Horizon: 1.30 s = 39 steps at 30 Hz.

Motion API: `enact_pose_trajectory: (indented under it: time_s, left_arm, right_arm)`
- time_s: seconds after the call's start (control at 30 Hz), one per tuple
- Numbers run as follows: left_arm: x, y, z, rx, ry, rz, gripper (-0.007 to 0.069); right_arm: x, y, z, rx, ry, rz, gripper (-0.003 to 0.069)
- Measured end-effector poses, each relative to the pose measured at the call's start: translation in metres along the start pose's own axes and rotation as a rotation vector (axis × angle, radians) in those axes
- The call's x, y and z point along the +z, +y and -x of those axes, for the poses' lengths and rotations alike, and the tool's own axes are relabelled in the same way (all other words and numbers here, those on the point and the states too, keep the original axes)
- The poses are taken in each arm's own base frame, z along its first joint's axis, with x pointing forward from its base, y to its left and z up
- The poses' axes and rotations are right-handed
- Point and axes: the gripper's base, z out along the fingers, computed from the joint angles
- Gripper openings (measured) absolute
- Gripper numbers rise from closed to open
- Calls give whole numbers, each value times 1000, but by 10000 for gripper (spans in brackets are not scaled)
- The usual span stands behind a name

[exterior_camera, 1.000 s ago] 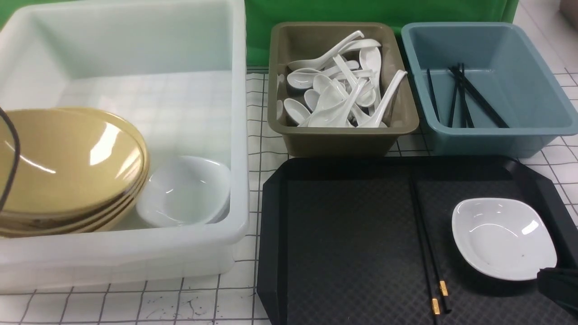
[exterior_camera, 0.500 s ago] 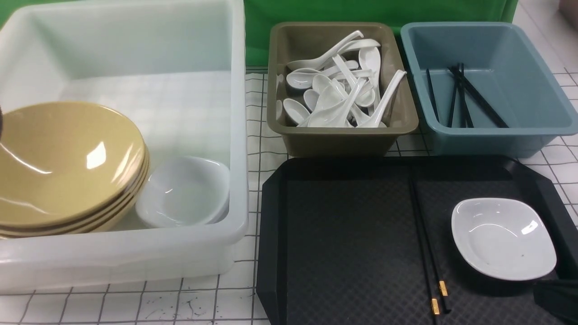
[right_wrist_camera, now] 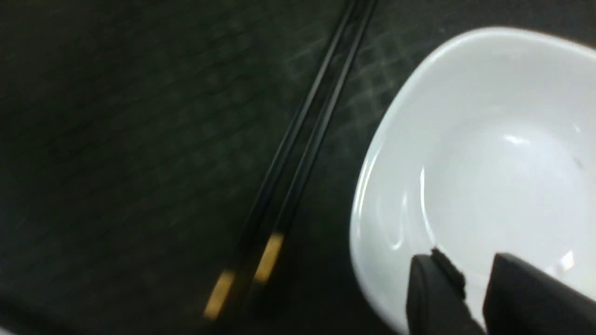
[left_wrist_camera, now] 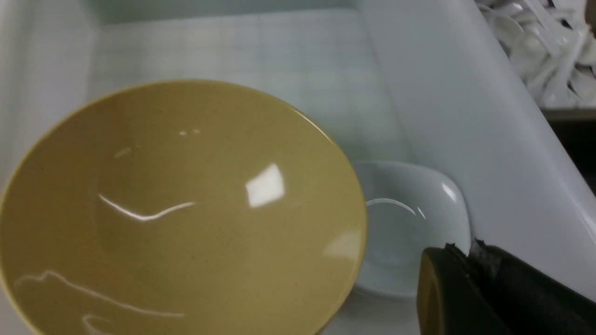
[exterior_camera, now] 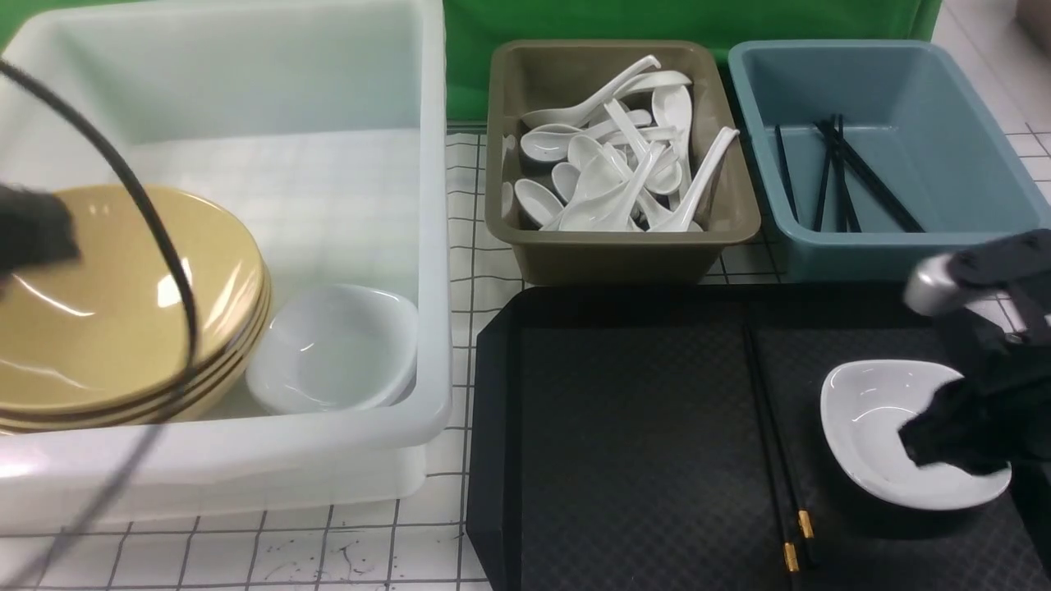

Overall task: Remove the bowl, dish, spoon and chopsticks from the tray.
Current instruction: Use the right arm to grab the plate

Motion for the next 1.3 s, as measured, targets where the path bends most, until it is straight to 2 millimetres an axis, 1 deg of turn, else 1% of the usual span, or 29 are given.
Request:
enact_pose_trajectory:
  time_s: [0.07,0.13,0.2,0.23,0.3,0.4,0.47,0.53,0.57,0.63,0.67,0.7,0.73,0.77,0.8,0.83,0.93,0.97,1.03,1.1,1.13,1.2,1.23,1.3]
  left_arm:
    - [-2,-3,-12,35,10,-7,-3]
    - [-5,-4,-25,57,15,-12,-8]
    - [-8,-4,-43,63,3,-7,-10]
    - [-9,-3,-48,66,-7,-2,-10]
    - [-11,-1,-65,86,-59,18,-13]
    - [-14,1,-77,111,-142,38,-13]
    - [-14,2,-80,116,-170,42,-13]
    - [-15,2,-85,123,-219,46,-13]
    - [-14,2,-88,121,-242,45,-13]
    - [-12,2,-92,117,-258,44,-13]
    - [-11,2,-94,112,-267,42,-13]
    - [-9,2,-95,108,-275,41,-13]
    - [-8,2,-96,99,-281,39,-13]
    - [-8,2,-96,97,-281,39,-13]
    - [-7,2,-96,90,-291,36,-13]
    - [-7,2,-96,87,-294,35,-13]
    - [-7,2,-95,82,-303,34,-13]
    - [-7,2,-95,83,-306,34,-13]
    - [-7,2,-95,85,-310,34,-13]
    - [-7,2,-95,85,-313,34,-13]
    - [-7,2,-95,84,-313,34,-13]
    - [-7,2,-95,80,-314,33,-13]
    - [-7,2,-95,80,-314,33,-13]
    - [-7,2,-94,74,-322,32,-13]
  right_arm:
    - [16,-4,9,3,28,-2,165]
    - [30,-7,13,7,57,-1,147]
    - [48,-9,17,8,94,2,125]
    - [54,-8,18,4,109,6,120]
    - [61,-1,23,-12,117,21,119]
    - [58,7,31,-34,97,33,135]
    - [54,7,33,-42,90,28,150]
    - [43,0,36,-61,75,-15,192]
    - [34,-8,36,-41,57,-52,224]
    - [23,-19,35,-10,40,-96,275]
    - [16,-32,34,56,25,-128,312]
    - [14,-37,32,85,21,-141,330]
    - [13,-45,29,120,23,-157,353]
    - [13,-45,28,119,24,-158,357]
    - [18,-51,21,157,38,-165,374]
    - [22,-52,18,172,49,-165,380]
    - [44,-54,5,213,110,-146,387]
    - [51,-54,2,226,129,-137,386]
    - [57,-55,2,240,130,-132,370]
    - [58,-55,3,237,123,-129,321]
    - [57,-54,4,224,115,-126,280]
    - [51,-53,5,219,99,-121,238]
    - [49,-52,5,216,94,-121,235]
    - [34,-49,8,200,74,-116,172]
